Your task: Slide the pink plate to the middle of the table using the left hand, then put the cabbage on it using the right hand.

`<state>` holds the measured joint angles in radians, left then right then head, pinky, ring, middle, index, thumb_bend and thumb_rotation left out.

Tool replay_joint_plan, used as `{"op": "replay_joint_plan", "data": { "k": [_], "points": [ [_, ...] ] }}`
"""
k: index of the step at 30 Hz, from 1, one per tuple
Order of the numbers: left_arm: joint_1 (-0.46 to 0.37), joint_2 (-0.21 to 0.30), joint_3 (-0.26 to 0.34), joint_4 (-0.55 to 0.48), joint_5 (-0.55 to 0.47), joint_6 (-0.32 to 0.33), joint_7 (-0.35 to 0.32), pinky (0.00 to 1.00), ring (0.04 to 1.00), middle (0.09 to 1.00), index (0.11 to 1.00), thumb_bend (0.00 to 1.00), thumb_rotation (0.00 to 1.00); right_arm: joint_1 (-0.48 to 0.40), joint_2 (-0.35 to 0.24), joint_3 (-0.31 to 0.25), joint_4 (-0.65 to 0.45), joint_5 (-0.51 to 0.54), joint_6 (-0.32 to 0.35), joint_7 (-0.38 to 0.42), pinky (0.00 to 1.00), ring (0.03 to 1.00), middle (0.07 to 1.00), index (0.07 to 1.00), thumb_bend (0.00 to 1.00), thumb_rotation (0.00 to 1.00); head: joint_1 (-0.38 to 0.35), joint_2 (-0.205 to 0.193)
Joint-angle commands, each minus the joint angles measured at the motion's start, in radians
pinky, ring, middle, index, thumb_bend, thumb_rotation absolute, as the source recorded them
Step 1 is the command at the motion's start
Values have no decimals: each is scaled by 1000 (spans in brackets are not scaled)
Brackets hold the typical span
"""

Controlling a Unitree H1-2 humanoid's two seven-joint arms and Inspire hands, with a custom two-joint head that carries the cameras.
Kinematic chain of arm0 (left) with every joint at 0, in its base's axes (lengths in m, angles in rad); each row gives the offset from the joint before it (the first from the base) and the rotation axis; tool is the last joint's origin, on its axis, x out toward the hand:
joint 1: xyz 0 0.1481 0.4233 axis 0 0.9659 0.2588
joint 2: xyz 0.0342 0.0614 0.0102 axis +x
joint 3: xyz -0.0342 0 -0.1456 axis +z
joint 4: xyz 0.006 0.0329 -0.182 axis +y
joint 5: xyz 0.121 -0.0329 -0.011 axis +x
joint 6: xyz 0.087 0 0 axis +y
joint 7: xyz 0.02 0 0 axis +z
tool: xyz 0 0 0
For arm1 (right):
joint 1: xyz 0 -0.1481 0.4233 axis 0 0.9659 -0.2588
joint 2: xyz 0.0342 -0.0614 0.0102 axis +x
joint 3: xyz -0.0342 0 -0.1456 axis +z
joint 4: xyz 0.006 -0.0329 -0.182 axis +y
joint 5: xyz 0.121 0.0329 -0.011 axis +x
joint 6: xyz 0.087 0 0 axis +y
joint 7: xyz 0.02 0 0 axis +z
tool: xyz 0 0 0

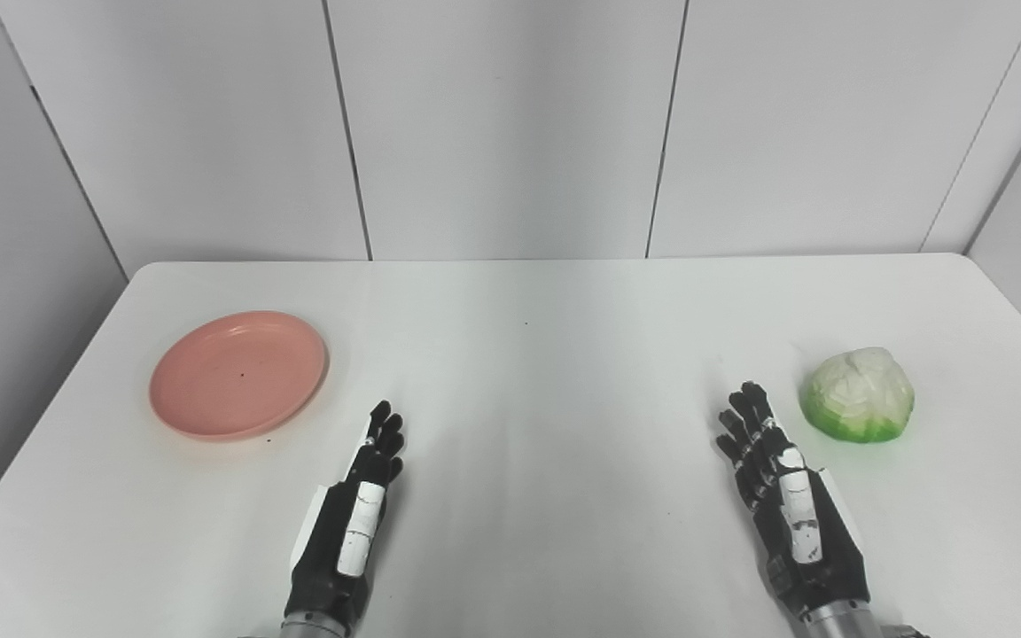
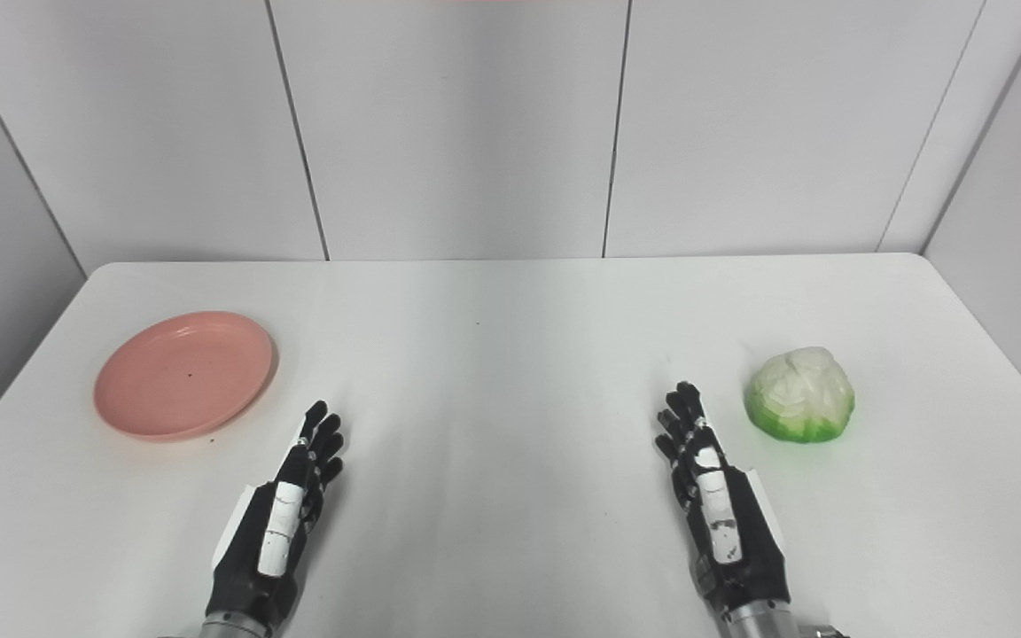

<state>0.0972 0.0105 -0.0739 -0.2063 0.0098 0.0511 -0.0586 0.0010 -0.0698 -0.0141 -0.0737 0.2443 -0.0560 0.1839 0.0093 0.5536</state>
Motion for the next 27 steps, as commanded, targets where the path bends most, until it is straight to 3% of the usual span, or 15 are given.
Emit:
{"op": "replay_joint_plan", "data": {
  "k": [1, 13, 20, 23, 27],
  "points": [
    [13, 8, 5, -22, -5, -36, -3, 1000, 1000, 1000, 1000, 820, 1000, 32, 18, 4, 46, 8, -34, 8, 1000, 992, 988, 1000, 889, 950, 1, 1],
    [16, 23, 16, -38, -18, -35, -19, 1000, 1000, 1000, 1000, 844, 986, 48, 48, 0, -18, -30, 3, -52, 999, 979, 973, 982, 846, 912, -43, 32],
    [10, 14, 26, -3, -30, -97, -21, 1000, 1000, 1000, 1000, 839, 982, 53, 44, 1, -20, -40, 6, -61, 984, 969, 968, 976, 836, 914, -40, 22],
    [8, 9, 21, 3, -20, -106, -17, 1000, 1000, 1000, 1000, 881, 974, 52, 40, -5, -14, -27, 8, -58, 991, 968, 968, 980, 834, 903, -28, 17],
    [3, 2, 14, 14, -16, -118, -12, 1000, 1000, 1000, 1000, 893, 969, 49, 25, -6, 10, -26, -6, -45, 998, 972, 971, 988, 816, 920, 9, -12]
  ]
}}
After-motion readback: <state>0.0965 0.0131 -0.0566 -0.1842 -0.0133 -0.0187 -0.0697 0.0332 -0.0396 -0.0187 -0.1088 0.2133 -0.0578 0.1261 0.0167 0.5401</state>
